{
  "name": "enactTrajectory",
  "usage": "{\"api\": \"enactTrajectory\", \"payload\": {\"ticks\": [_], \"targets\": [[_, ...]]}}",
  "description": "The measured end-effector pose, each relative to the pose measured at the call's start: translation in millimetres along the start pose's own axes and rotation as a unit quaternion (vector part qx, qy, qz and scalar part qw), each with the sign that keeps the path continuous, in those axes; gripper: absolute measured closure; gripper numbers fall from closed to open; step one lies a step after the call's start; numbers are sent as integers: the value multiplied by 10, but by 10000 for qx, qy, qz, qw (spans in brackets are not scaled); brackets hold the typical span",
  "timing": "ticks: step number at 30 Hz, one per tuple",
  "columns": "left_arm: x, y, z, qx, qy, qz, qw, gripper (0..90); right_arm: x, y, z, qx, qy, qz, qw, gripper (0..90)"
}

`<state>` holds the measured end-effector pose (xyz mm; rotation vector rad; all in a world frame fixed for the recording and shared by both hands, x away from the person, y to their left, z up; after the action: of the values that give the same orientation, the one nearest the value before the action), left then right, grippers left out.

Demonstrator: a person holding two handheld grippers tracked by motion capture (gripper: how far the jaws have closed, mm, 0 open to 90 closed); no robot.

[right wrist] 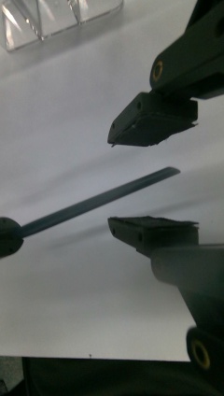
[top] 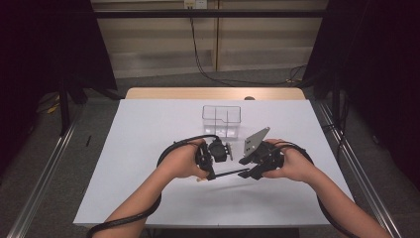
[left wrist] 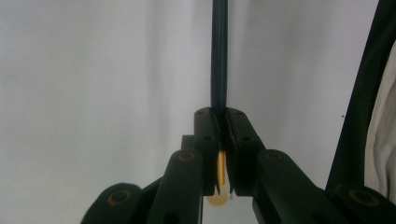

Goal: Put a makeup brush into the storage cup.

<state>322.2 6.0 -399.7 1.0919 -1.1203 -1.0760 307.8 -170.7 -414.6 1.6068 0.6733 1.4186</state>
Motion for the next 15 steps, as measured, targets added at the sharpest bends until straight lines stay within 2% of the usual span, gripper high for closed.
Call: {"api": "enactTrajectory", "payload": {"ticks": [3, 4, 7, 8, 9, 11, 12, 15], "targets": [[5, 1, -2, -27, -27, -14, 10000, 842, 9, -12, -8, 3, 6, -52, 10000, 555], [6, -15, 13, 90, -8, 58, 9999, 842, 20, -24, -15, 20, 4, -81, 10000, 568], [9, -8, 8, 37, -26, 27, 10000, 841, 32, -33, -16, -22, 48, -113, 9999, 599], [10, -1, 4, -40, -50, 10, 10000, 841, 36, -37, -16, -5, 64, -100, 9999, 617], [11, 3, 3, -36, -44, 34, 10000, 842, 44, -38, -15, 7, 56, -97, 9999, 653], [10, 8, 6, -20, -58, 43, 10000, 842, 48, -38, -16, 0, 47, -127, 9999, 667], [10, 9, 12, -10, -39, 85, 10000, 841, 51, -41, -16, 42, 37, -138, 9999, 713], [10, 17, 9, -47, -58, 89, 9999, 842, 54, -59, -19, 83, 78, -162, 9998, 741]]}}
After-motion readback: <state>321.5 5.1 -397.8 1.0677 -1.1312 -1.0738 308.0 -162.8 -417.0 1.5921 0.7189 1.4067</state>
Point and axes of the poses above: each handheld gripper's, and its own axes: y roughly backward along the jaws, x roughly out of its top, z roughly to its right, the point moved 1 cm from there along -y, roughly forward along the jaws, and after that the axes turned 3 degrees about -z, right-handed, at the moved point
